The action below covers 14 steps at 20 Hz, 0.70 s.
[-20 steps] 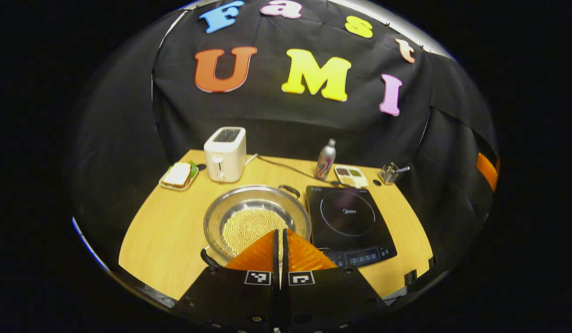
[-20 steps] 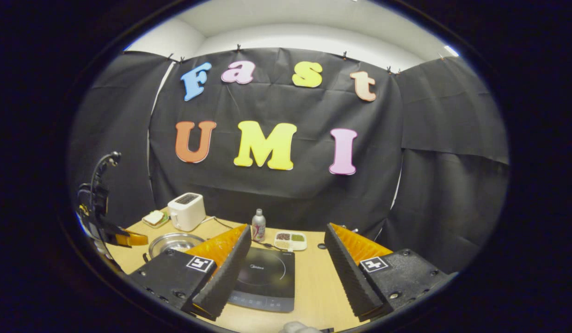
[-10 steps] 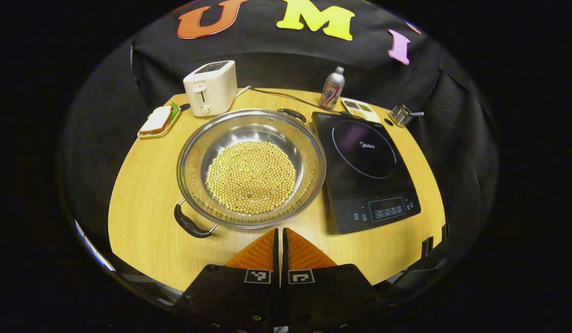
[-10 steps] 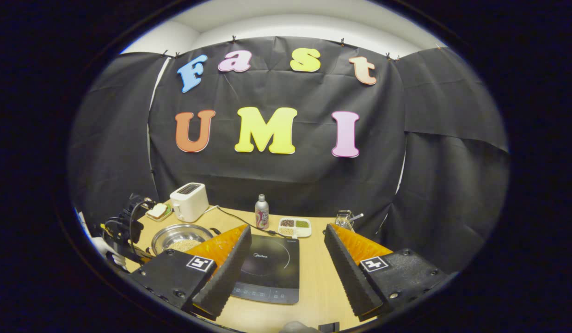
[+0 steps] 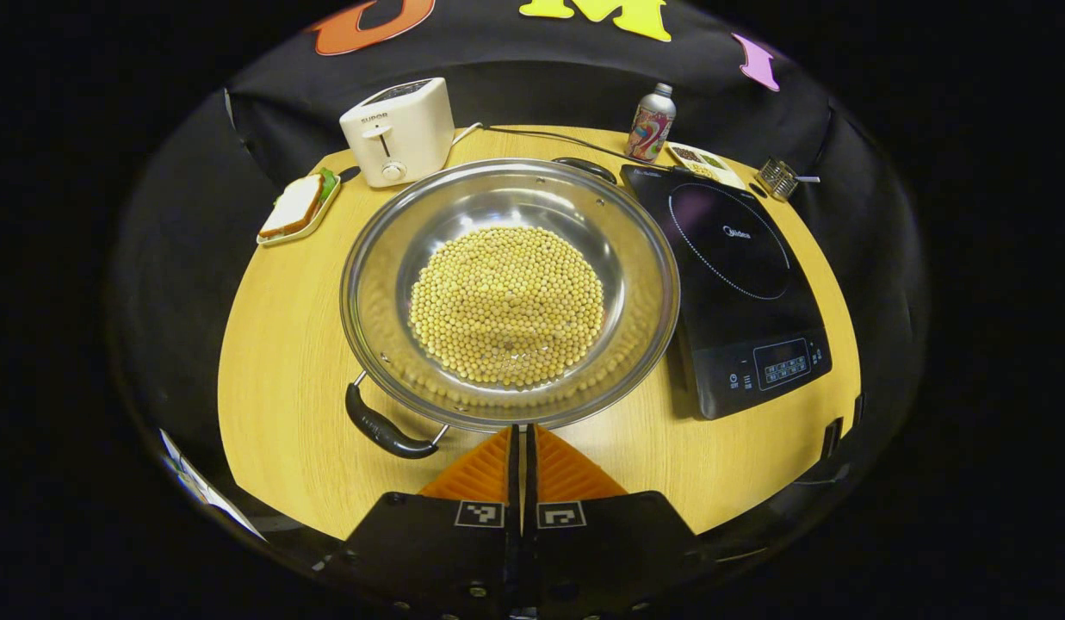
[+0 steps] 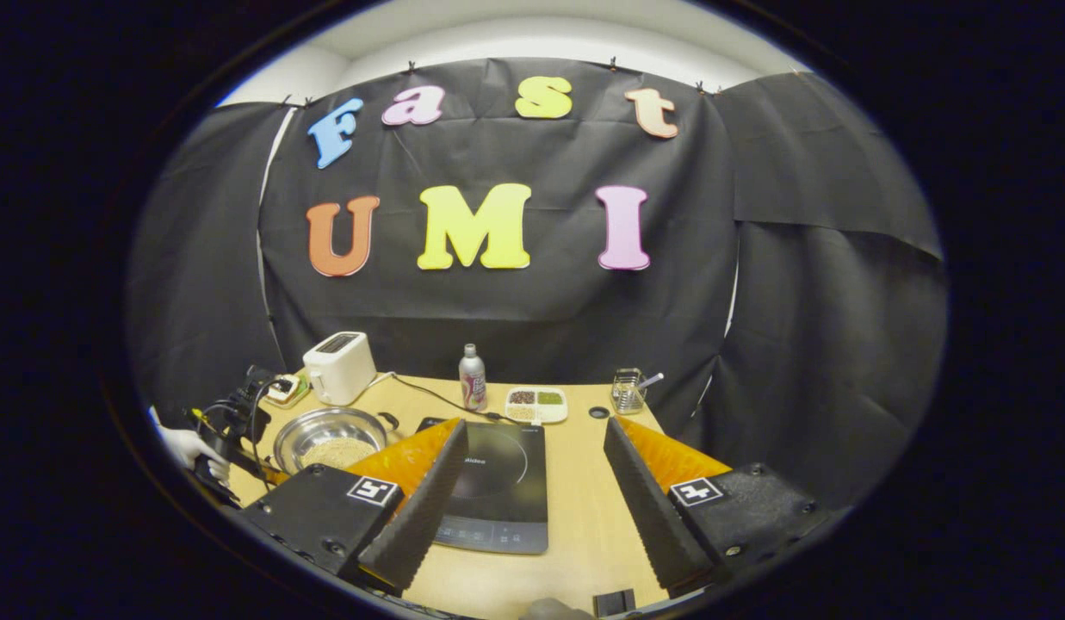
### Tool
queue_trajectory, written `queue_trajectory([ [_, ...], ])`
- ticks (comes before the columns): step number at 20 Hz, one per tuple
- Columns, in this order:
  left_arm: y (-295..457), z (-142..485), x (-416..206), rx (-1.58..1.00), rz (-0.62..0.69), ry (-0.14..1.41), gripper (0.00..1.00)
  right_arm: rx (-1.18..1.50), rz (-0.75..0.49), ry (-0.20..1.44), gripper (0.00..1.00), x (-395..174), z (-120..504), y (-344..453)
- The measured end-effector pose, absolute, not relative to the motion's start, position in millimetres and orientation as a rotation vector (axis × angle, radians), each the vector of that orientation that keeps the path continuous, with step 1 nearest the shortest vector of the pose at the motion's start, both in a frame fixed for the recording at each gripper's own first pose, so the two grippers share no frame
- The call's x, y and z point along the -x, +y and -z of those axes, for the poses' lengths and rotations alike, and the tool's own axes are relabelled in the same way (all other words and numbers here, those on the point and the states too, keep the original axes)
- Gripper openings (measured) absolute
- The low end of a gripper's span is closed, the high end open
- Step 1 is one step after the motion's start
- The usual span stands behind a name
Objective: First push the handle of the pot to place it horizontally, then grasp the pot with both hands and set it on the induction cooktop.
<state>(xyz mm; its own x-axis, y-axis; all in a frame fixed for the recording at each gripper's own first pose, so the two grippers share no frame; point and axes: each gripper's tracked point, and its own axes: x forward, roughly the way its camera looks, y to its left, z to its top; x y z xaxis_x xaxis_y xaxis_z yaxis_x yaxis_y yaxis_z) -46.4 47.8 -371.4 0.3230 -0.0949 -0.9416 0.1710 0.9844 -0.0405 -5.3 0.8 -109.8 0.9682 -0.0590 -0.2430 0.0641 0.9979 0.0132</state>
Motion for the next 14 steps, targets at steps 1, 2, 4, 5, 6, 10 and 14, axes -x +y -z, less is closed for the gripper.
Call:
queue_trajectory([
  [1,50,372,50,-0.071,0.175,1.247,0.00,-0.025,0.061,0.248,1.00,5,111,1],
  [2,51,373,52,-0.076,0.181,1.252,0.00,-0.026,0.057,0.246,0.99,5,110,3],
  [4,60,378,54,-0.109,0.177,1.268,0.00,-0.022,0.055,0.246,0.99,3,111,5],
  [5,64,381,53,-0.113,0.168,1.275,0.00,-0.022,0.051,0.251,1.00,1,114,6],
  [6,67,384,52,-0.112,0.165,1.283,0.00,-0.023,0.046,0.257,0.99,1,116,8],
  [10,84,391,46,-0.121,0.140,1.295,0.00,-0.015,0.044,0.268,0.99,0,119,11],
  [14,93,391,49,-0.095,0.119,1.299,0.00,-0.015,0.057,0.253,0.99,-2,111,8],
])
